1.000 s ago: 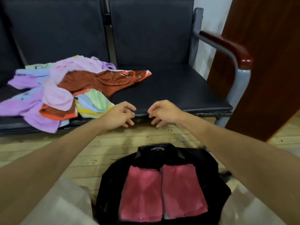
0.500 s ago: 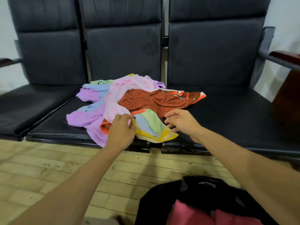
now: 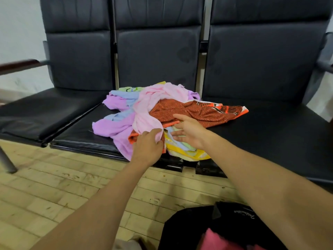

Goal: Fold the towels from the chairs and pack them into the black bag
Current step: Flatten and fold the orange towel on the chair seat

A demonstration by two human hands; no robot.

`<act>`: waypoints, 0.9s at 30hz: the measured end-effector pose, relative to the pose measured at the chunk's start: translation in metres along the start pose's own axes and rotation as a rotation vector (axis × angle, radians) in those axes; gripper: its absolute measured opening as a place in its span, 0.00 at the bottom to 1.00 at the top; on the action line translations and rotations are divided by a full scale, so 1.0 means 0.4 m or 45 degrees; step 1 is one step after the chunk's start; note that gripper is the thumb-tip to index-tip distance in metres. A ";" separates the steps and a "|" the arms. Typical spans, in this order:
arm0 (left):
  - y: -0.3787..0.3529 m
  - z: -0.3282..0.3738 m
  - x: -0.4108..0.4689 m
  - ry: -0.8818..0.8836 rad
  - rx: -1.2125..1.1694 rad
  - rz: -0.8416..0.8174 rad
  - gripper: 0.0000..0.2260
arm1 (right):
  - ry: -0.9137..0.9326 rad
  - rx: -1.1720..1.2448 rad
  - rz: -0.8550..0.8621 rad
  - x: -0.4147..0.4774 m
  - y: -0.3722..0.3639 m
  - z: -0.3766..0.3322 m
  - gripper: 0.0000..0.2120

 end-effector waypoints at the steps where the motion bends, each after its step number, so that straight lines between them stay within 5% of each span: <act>1: 0.003 0.002 -0.001 0.004 -0.012 0.010 0.20 | -0.015 0.046 -0.003 0.006 -0.012 -0.004 0.20; 17: -0.001 0.142 -0.021 -0.201 -0.071 0.097 0.15 | 0.238 0.750 0.314 -0.087 0.165 -0.077 0.14; 27: -0.115 0.324 -0.054 -0.424 0.086 0.117 0.27 | 0.289 0.987 0.509 -0.243 0.380 -0.109 0.10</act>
Point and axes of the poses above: each hand's wrist, its own x-axis towards the middle knuckle, its own y-axis out of the back of the hand, z = x × y, the point moved 7 cm from there along x, towards the middle knuckle, and after that the axes turned 8 degrees about -x, right-handed, at the moved point
